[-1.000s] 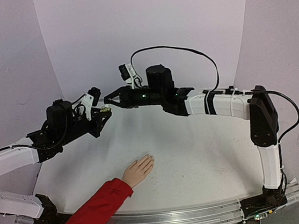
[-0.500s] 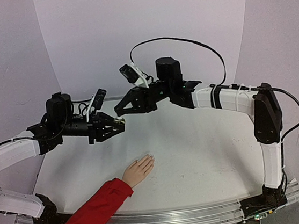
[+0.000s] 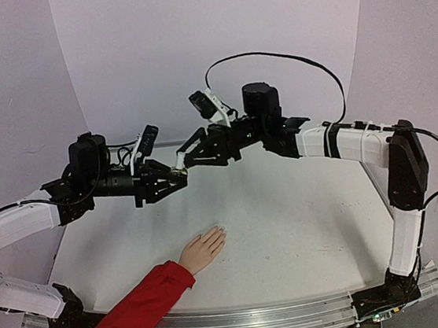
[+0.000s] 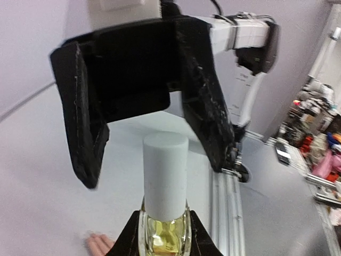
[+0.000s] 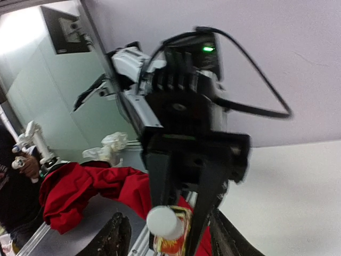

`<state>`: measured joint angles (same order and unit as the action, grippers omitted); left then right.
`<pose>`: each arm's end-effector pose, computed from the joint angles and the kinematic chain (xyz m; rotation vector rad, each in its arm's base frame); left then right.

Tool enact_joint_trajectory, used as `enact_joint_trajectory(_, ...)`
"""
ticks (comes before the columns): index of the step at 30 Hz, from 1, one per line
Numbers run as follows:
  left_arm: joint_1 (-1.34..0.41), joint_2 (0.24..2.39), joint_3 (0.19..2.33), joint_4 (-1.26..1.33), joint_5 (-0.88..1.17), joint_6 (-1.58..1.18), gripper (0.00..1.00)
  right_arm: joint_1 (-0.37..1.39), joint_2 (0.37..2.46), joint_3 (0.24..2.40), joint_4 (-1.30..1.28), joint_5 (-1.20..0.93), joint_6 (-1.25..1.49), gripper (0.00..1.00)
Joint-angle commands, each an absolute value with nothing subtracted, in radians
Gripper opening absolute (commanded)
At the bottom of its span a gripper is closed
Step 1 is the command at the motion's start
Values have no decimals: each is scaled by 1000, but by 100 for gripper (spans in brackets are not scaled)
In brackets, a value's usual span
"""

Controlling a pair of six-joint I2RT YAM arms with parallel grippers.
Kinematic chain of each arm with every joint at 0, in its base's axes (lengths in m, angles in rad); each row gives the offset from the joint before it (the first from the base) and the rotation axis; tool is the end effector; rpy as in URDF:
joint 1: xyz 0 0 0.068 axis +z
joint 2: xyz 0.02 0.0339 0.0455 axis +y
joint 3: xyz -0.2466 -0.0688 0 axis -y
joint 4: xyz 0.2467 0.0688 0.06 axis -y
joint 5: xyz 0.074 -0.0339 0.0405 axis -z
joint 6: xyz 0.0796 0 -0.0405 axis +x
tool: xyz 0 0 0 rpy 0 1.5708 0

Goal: Paint the nails

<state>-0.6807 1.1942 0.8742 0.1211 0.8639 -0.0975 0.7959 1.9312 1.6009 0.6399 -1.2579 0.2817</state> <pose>0.1994 -0.2394 0.2973 1.1486 1.5034 -1.3046 0.2633 0.3771 0.3510 -1.4812 0.8679 1.6140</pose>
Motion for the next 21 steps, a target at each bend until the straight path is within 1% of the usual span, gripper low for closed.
enact_joint_trajectory(1,-673,1096,837,183,426,-35,0,739,1810,1538,634,-952,305,63)
enact_joint_trajectory(2,-674,1079,821,181,340,-12,0,738,1798,1524,624,-901,302,68)
enact_joint_trajectory(3,-673,1063,807,180,258,-3,0,738,1790,1514,618,-865,306,71)
enact_joint_trajectory(6,-673,1037,780,179,61,42,0,753,1785,1496,614,-755,345,76)
enact_joint_trajectory(9,-673,1037,771,180,10,62,0,797,1797,1511,605,-623,369,77)
enact_joint_trajectory(13,-673,1082,783,180,-32,81,0,848,1862,1610,556,-500,415,78)
enact_joint_trajectory(17,-672,1109,797,181,-23,96,0,874,1937,1692,546,-454,486,72)
enact_joint_trajectory(21,-672,1124,798,182,-4,116,0,891,2023,1786,546,-485,541,62)
